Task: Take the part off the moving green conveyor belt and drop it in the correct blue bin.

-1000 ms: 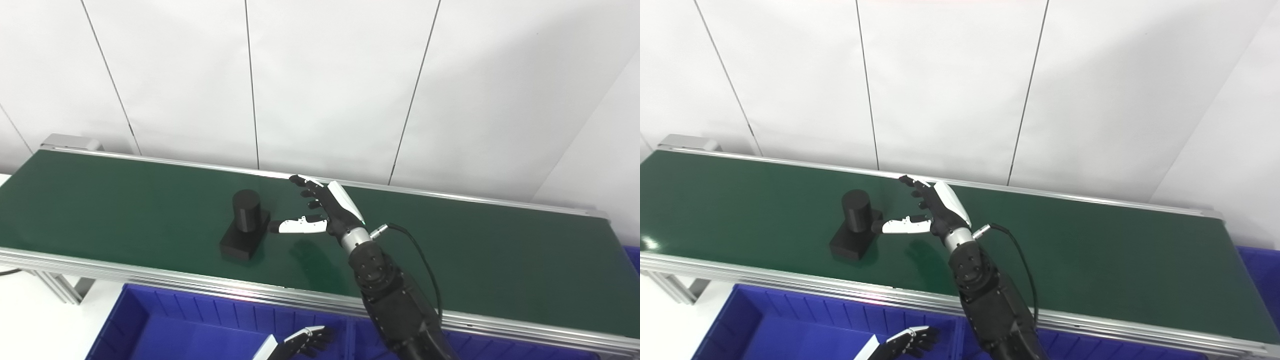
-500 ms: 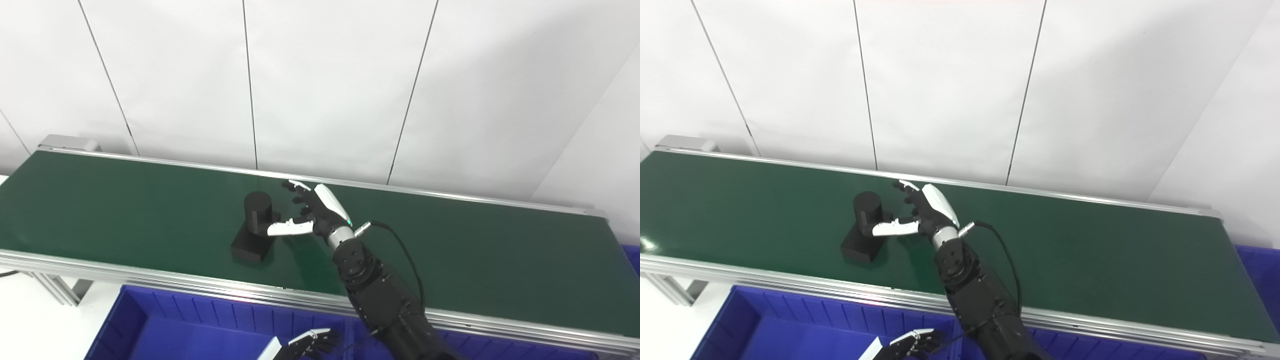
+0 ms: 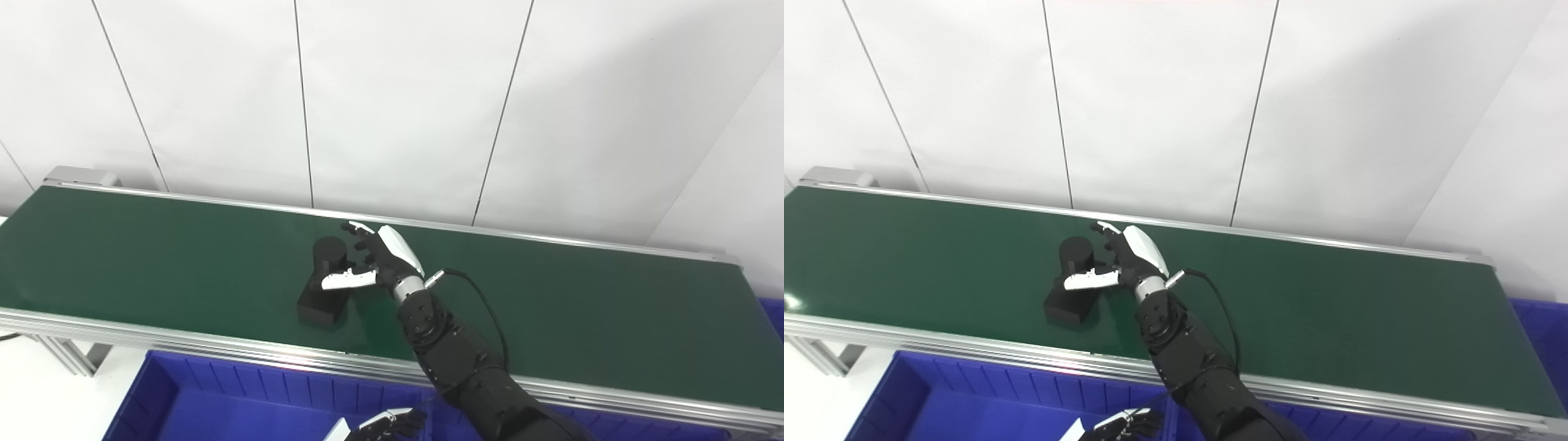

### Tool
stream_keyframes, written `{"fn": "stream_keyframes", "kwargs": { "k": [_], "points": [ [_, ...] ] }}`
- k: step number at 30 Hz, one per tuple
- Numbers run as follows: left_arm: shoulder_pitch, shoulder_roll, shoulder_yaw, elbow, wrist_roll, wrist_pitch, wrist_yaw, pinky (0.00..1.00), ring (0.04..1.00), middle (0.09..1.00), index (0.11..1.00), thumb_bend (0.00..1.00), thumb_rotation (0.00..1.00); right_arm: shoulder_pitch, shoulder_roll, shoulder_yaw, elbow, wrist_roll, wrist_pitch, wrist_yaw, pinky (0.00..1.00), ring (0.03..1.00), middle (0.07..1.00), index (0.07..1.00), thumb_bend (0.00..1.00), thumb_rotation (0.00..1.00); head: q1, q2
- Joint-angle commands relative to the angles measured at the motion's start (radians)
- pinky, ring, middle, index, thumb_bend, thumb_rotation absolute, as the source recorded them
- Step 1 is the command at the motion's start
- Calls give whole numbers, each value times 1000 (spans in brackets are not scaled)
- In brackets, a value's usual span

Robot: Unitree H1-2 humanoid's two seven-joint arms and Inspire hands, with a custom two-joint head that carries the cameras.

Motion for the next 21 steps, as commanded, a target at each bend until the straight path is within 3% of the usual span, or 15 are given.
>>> {"fn": "stream_keyframes", "kwargs": {
  "k": [1,5,12,13,14,16,21],
  "points": [
    [5,-8,11,-30,11,-37,-9,694,758,796,803,1000,666,-62,36,-4,19,8,-80,-51,672,787,880,861,979,348,-1,1],
    [15,-12,25,-38,19,-37,-25,693,759,796,798,1000,673,-69,55,-6,72,11,-122,-115,630,737,809,806,949,294,-2,3],
    [30,-20,53,-53,45,-37,-39,694,756,791,791,1000,686,-76,75,-7,119,13,-139,-194,466,571,660,704,733,31,-7,10],
    [31,-20,55,-54,48,-37,-39,694,755,790,790,1000,690,-75,75,-7,124,13,-144,-208,435,538,560,683,630,12,-7,10],
    [30,-19,56,-55,45,-37,-42,697,757,791,790,1000,691,-73,76,-7,127,12,-145,-225,432,524,512,604,577,6,-7,10],
    [29,-17,59,-56,39,-37,-51,702,760,793,792,1000,686,-71,77,-4,131,9,-143,-245,366,413,491,564,521,1,-9,11],
    [26,-15,70,-55,31,-37,-68,696,754,788,789,1000,693,-59,75,-8,128,15,-141,-278,382,399,492,522,511,0,-13,12]
  ]
}}
